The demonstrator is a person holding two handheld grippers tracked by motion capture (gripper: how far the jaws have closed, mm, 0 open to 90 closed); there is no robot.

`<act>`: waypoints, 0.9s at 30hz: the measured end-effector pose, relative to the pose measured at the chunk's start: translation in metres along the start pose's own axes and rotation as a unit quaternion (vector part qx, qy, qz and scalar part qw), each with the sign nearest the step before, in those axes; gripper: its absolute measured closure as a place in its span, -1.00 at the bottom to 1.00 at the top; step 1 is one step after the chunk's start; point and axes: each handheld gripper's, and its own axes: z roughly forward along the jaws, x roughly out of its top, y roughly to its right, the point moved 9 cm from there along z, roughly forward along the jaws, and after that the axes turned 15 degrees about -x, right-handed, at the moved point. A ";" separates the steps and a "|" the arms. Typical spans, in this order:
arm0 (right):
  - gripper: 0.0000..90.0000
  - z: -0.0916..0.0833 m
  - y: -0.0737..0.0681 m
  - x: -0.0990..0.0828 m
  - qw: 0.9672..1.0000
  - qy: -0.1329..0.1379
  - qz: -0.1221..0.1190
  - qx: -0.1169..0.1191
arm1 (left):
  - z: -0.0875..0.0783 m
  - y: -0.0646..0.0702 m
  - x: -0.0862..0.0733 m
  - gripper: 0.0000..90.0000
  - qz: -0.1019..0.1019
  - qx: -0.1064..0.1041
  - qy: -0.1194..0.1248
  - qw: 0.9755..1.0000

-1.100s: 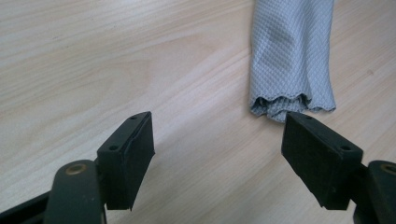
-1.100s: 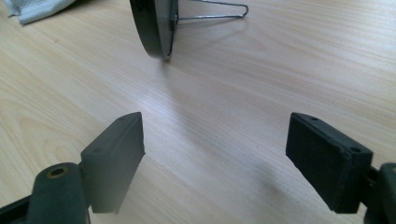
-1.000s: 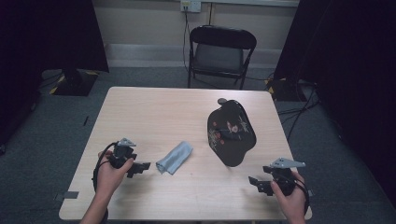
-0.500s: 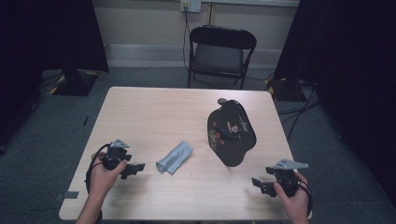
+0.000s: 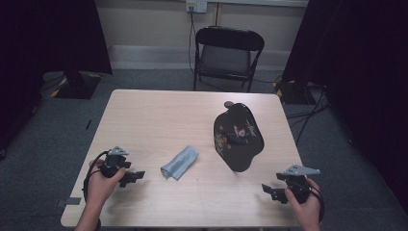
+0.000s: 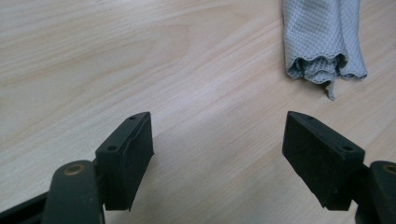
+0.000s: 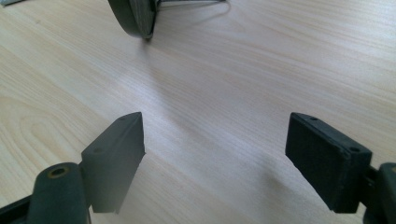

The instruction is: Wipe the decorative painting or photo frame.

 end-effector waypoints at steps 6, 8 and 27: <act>-0.57 0.004 0.005 -0.006 1.000 -0.008 0.001 -0.006 | -0.001 -0.006 -0.005 -0.45 0.002 0.004 0.002 1.000; -0.57 0.004 0.006 -0.006 1.000 -0.008 0.002 -0.005 | -0.001 -0.007 -0.007 -0.45 0.009 0.004 -0.001 1.000; -0.57 0.017 0.013 -0.016 0.999 -0.012 -0.022 -0.027 | 0.002 -0.015 -0.013 -0.56 0.031 0.020 0.005 0.999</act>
